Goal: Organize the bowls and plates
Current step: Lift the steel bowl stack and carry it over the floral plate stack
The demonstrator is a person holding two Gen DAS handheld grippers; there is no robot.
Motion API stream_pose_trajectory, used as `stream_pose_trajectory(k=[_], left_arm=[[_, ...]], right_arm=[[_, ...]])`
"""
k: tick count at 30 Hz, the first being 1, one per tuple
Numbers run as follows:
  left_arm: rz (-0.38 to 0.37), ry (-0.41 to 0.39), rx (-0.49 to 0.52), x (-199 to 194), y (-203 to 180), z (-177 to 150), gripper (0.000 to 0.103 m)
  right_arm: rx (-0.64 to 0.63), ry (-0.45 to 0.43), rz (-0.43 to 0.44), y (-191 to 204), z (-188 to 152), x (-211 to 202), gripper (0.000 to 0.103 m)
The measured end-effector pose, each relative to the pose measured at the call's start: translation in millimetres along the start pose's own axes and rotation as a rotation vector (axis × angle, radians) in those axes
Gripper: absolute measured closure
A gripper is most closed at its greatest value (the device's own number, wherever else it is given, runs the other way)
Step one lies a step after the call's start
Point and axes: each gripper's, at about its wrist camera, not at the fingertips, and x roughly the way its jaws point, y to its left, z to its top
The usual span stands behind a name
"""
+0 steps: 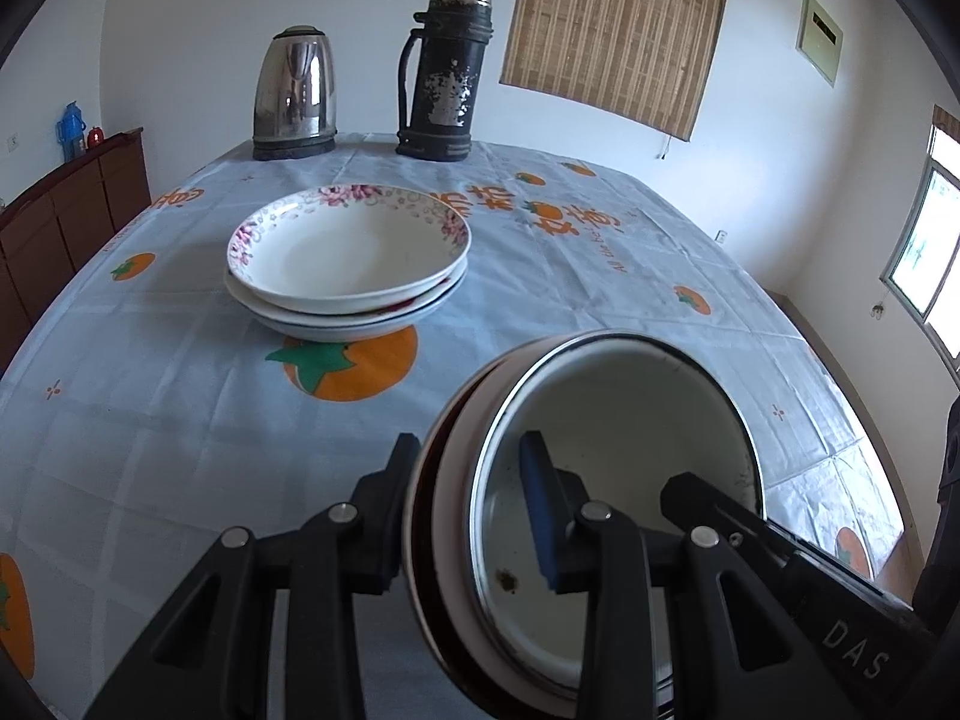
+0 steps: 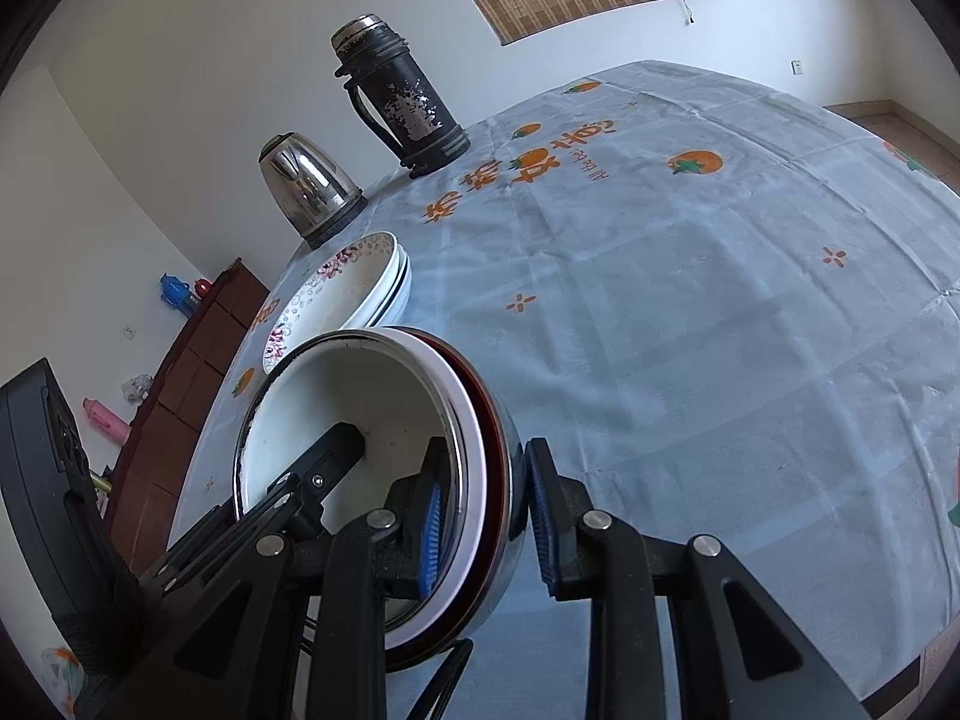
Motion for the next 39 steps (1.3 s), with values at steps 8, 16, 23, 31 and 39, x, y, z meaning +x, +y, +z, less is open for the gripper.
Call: stream_pose_trajectory(k=[8, 16, 23, 31, 39], left_arm=[[0.022, -0.014, -0.023, -8.1, 22.3, 3.0, 0.07], [0.047, -0.024, -0.05, -13.5, 46.5, 8.0, 0.07], [0.066, -0.028, -0.071, -15.9, 64.1, 12.5, 0.07], [0.088, -0.039, -0.089, -17.0, 78.3, 19.2, 0.07], [0.102, -0.055, -0.095, -19.8, 85.1, 27.3, 0.07]], right_arm=[[-0.024, 0.009, 0.019, 22.3, -3.1, 5.4, 0.075], [-0.05, 0.025, 0.045, 44.9, -3.5, 16.4, 0.075], [-0.076, 0.038, 0.058, 63.2, -3.0, 26.1, 0.075], [-0.099, 0.056, 0.076, 81.0, -0.5, 37.7, 0.075], [-0.11, 0.054, 0.093, 89.7, 6.2, 41.5, 0.075]])
